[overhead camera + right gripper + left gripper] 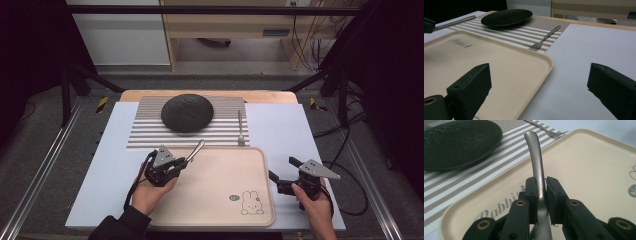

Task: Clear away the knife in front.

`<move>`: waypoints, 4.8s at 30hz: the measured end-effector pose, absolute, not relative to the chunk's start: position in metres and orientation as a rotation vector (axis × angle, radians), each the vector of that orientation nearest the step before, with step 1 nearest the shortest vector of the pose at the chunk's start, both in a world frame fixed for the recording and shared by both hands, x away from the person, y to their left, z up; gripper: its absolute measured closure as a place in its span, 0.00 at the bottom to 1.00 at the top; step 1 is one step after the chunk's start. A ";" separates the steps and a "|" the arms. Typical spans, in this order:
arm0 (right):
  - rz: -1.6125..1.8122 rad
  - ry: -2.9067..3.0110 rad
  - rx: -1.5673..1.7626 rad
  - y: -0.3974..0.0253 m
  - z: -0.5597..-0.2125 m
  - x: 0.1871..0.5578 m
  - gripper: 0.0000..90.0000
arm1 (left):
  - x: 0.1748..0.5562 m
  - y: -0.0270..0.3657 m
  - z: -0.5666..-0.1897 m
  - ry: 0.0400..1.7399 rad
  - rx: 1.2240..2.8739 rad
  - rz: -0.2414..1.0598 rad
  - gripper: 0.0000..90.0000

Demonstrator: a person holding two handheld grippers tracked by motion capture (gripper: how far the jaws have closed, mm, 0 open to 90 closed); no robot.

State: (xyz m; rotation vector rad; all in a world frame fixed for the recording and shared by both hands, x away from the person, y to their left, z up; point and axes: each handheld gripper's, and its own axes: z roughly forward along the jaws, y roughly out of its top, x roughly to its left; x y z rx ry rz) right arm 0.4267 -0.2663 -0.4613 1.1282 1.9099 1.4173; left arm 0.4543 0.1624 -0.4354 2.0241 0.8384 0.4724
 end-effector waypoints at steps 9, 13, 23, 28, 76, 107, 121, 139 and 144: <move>1.420 1.911 1.123 -0.265 -0.461 0.426 0.06 | 0.446 0.158 -0.446 0.854 2.050 0.413 0.89; 1.419 1.913 1.122 -0.265 -0.461 0.426 0.06 | 0.445 0.156 -0.448 0.848 2.073 0.419 0.89; 1.422 1.915 1.118 -0.265 -0.461 0.426 0.06 | 0.443 0.154 -0.452 0.860 2.091 0.411 0.89; 1.425 1.913 1.118 -0.265 -0.460 0.426 0.06 | 0.442 0.153 -0.455 0.878 2.110 0.393 0.89; 1.423 1.925 1.116 -0.265 -0.461 0.426 0.06 | 0.448 0.123 -0.462 0.752 2.268 0.422 1.00; 1.426 1.932 1.114 -0.265 -0.461 0.426 0.06 | 0.486 0.142 -0.466 0.850 2.342 0.447 1.00; 1.425 1.938 1.112 -0.264 -0.461 0.426 0.06 | 0.485 0.168 -0.466 0.899 2.333 0.468 1.00; 1.418 1.944 1.110 -0.263 -0.462 0.427 0.06 | 0.475 0.201 -0.467 0.991 2.274 0.481 1.00; 1.415 1.946 1.109 -0.263 -0.462 0.427 0.06 | 0.474 0.205 -0.468 1.002 2.261 0.478 1.00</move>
